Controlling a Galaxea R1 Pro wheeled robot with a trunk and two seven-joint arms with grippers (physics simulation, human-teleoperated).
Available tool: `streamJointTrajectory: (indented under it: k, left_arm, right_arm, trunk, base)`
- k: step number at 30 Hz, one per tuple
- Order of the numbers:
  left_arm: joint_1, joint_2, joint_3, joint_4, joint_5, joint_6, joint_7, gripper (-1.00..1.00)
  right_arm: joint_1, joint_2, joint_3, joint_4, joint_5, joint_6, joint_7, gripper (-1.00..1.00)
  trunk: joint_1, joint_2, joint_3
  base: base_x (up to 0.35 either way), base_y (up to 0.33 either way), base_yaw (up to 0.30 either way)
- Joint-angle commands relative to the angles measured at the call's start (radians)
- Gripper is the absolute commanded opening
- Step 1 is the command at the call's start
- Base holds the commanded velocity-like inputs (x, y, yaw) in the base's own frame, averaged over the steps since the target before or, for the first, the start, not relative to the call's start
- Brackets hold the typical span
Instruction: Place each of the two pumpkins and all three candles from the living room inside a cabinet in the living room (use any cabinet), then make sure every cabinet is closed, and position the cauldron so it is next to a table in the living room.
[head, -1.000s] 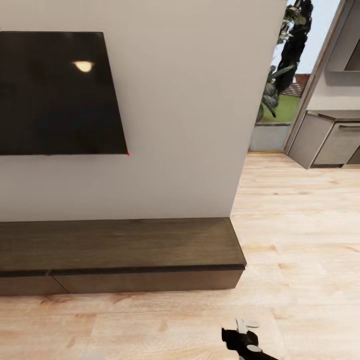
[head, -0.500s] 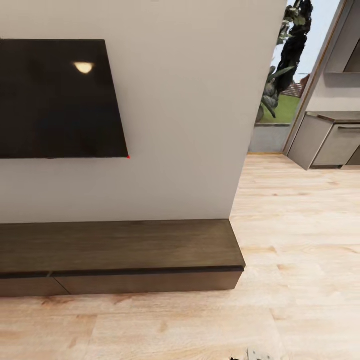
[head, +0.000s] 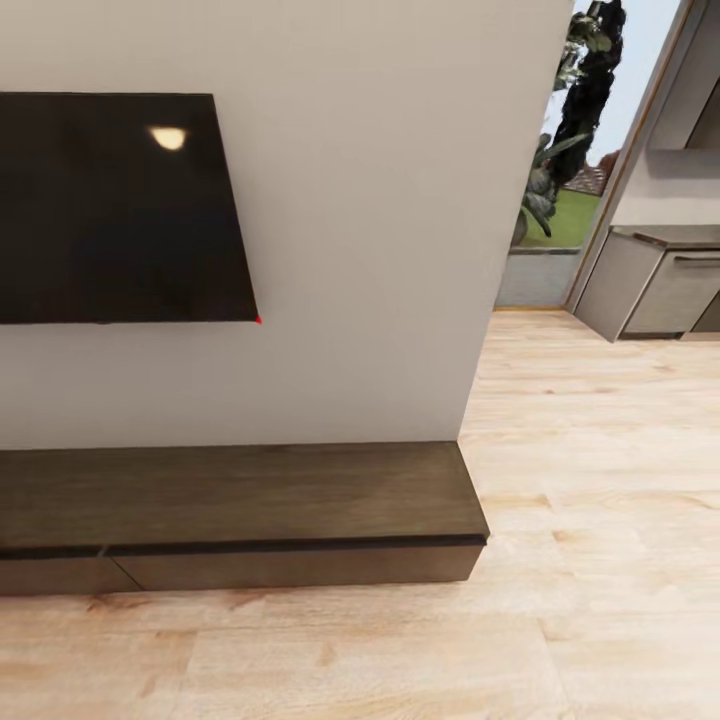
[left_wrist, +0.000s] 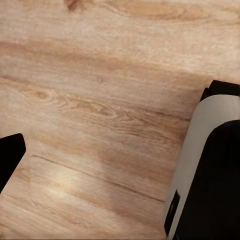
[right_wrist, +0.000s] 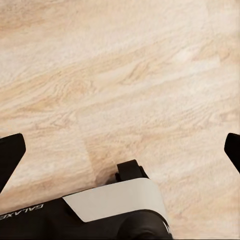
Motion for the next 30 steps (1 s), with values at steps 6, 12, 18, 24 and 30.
streamJointTrajectory:
  k: [6,12,18,24,30]
  left_arm:
    - [0.032,-0.002,-0.010,-0.001,0.009,0.002,-0.051,1.00]
    - [0.048,-0.002,-0.011,-0.001,0.009,0.006,-0.113,1.00]
    - [0.060,-0.011,-0.012,-0.001,0.008,0.007,-0.118,1.00]
    - [0.065,-0.017,-0.014,-0.001,0.008,0.010,-0.118,1.00]
    - [0.073,-0.019,-0.014,-0.001,0.008,0.010,-0.119,1.00]
  right_arm:
    - [0.029,0.001,0.008,0.003,-0.004,-0.004,0.000,1.00]
    - [0.032,0.001,0.008,0.003,-0.005,0.008,-0.001,1.00]
    - [0.038,0.001,0.008,0.003,-0.005,0.007,-0.001,1.00]
    - [0.041,0.001,0.009,0.002,-0.003,0.008,-0.002,1.00]
    - [0.042,0.001,0.009,0.002,-0.002,0.008,-0.001,1.00]
  trunk:
    - [-0.023,0.042,0.018]
    - [-0.046,0.084,0.037]
    - [-0.069,0.126,0.056]
    - [-0.092,0.168,0.074]
    - [-0.115,0.210,0.093]
  base:
    - [0.000,0.000,0.000]
    - [0.000,0.000,0.000]
    - [0.000,0.000,0.000]
    - [0.000,0.000,0.000]
    - [0.000,0.000,0.000]
